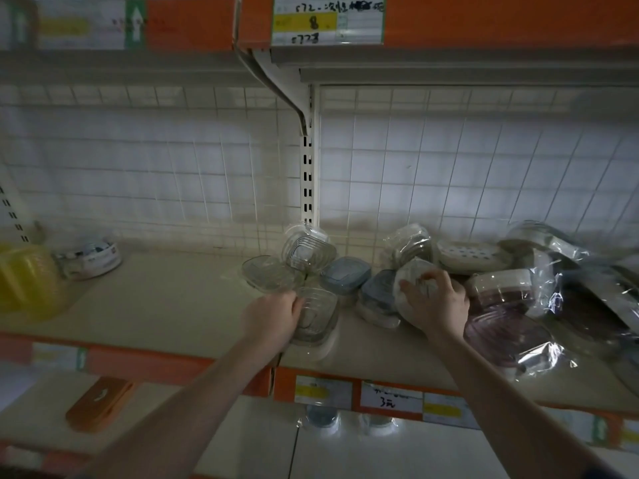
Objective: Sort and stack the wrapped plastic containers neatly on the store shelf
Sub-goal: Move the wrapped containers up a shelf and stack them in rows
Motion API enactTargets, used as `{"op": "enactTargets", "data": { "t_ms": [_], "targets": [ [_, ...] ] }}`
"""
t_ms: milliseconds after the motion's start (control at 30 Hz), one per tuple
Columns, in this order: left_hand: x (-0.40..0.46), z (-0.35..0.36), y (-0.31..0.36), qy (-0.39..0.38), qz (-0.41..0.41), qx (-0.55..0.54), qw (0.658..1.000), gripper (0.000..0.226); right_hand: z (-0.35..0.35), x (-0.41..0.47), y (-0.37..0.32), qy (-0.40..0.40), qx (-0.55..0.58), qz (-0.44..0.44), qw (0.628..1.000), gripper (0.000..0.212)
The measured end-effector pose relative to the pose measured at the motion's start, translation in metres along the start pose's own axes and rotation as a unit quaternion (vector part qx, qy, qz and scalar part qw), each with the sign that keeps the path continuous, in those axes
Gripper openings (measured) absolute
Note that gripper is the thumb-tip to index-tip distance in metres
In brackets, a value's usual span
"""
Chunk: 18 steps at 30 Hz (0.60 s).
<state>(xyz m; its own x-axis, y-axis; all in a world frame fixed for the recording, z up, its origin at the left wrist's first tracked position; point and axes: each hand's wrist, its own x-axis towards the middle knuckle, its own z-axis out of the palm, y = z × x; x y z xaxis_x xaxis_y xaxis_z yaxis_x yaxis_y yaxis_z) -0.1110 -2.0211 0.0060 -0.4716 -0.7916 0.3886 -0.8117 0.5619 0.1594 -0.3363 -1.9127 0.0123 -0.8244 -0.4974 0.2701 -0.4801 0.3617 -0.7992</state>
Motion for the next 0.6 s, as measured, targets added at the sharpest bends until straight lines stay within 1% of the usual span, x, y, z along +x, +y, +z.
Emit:
{"op": "enactTargets", "data": {
  "t_ms": [100,167,233,300,333,367,433,600],
  "targets": [
    [-0.003,-0.001,0.011,-0.04,-0.022,0.01,0.999,0.062,-0.002,-0.002,-0.003,-0.01,0.0,0.039,0.999,0.057],
    [-0.005,-0.003,0.018,-0.06,-0.048,-0.003,0.997,0.074,-0.002,-0.004,-0.004,-0.022,-0.005,0.055,0.998,0.064],
    [-0.007,-0.005,0.025,-0.086,-0.071,-0.025,0.993,0.092,-0.002,-0.006,-0.005,-0.039,-0.027,0.061,0.997,0.065],
    [-0.01,-0.007,0.031,-0.136,-0.083,-0.036,0.987,0.111,-0.002,-0.006,-0.007,-0.055,-0.055,0.065,0.995,0.064],
    [-0.011,-0.008,0.034,-0.156,-0.088,-0.033,0.983,0.115,-0.003,-0.007,-0.009,-0.063,-0.063,0.067,0.994,0.063],
    [-0.011,-0.008,0.036,-0.169,-0.094,-0.03,0.981,0.116,-0.004,-0.006,-0.009,-0.07,-0.066,0.065,0.993,0.064],
    [-0.01,-0.007,0.036,-0.176,-0.101,-0.046,0.978,0.11,-0.007,-0.01,-0.011,-0.078,-0.065,0.058,0.993,0.064],
    [-0.011,-0.007,0.034,-0.134,-0.121,-0.126,0.975,0.088,-0.012,-0.028,-0.011,-0.069,-0.081,0.009,0.994,0.062]
  ]
}}
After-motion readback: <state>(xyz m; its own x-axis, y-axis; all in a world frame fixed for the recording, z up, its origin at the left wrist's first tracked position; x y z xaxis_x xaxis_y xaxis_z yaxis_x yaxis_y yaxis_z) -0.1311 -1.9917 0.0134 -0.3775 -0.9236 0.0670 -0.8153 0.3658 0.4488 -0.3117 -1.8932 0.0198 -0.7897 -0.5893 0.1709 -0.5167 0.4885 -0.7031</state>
